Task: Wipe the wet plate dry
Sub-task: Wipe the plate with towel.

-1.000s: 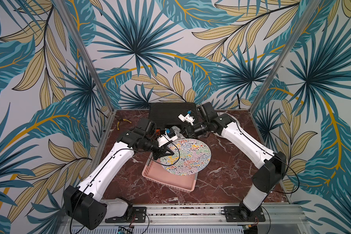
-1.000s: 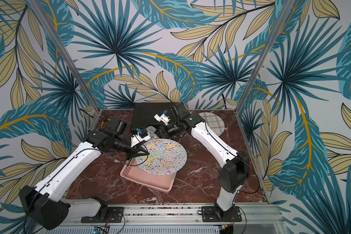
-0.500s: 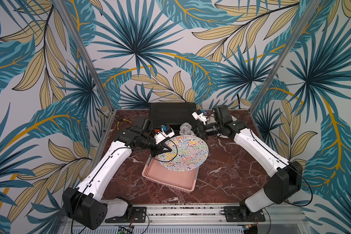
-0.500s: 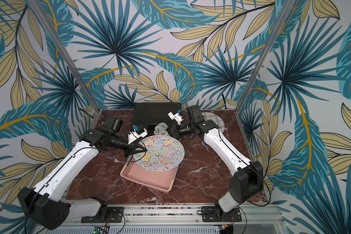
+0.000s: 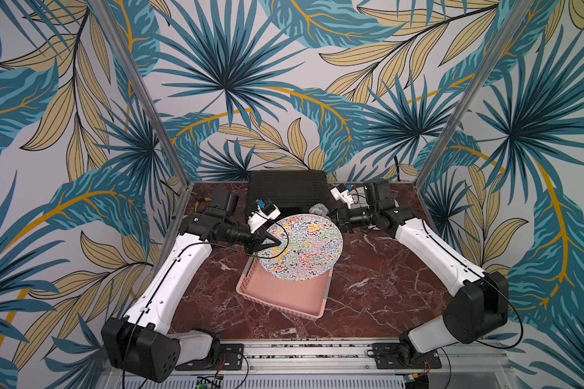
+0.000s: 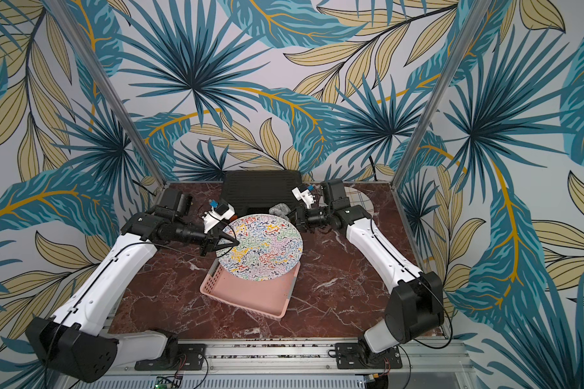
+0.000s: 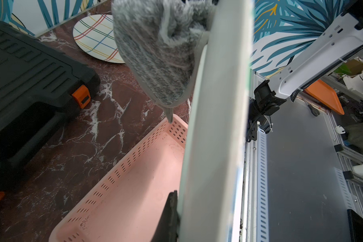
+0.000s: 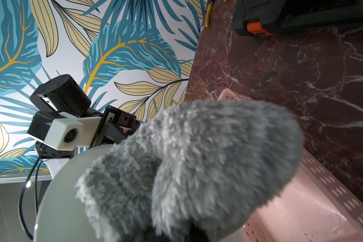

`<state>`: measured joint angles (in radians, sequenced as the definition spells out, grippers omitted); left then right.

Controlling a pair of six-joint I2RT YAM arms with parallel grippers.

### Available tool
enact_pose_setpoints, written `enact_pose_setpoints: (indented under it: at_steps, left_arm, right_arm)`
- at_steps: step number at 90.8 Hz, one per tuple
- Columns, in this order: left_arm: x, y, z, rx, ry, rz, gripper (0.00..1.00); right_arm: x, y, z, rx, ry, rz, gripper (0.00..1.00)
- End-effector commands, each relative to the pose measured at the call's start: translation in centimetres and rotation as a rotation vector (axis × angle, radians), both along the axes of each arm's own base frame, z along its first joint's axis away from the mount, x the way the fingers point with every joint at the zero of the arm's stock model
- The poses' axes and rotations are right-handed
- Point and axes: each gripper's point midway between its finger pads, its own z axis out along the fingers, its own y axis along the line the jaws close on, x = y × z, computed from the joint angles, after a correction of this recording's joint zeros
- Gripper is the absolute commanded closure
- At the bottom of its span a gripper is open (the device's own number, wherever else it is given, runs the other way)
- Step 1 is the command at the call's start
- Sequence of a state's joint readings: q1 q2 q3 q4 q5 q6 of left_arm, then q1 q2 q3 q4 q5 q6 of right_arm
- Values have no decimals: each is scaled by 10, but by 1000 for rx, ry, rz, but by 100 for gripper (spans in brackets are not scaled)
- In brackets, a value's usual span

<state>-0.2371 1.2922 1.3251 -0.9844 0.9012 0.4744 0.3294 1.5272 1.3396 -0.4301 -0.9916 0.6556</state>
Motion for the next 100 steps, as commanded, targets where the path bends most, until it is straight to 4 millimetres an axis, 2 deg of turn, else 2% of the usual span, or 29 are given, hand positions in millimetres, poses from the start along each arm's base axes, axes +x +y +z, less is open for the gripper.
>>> enact_pose_setpoints:
  at_steps: [1,25,42,79,100]
  left_arm:
    - [37,11,45,-68,-149,130,100]
    - [52,19,48,-93,-136,194,100]
    - [66,23,50,-128,-90,264,100]
    - [67,14,44,-227,125,280,100]
    - [69,10,37,-271,251,306,100]
  right_arm:
    - [-27,2,8,31,18,61,100]
    - [-26,-12,11,34,5,23,100]
    - [-24,-18,5,24,4,-5,100]
    - [-15,-28,2,-7,-95,-105,100]
    - [-11,-36,15,10,-253,-176,100]
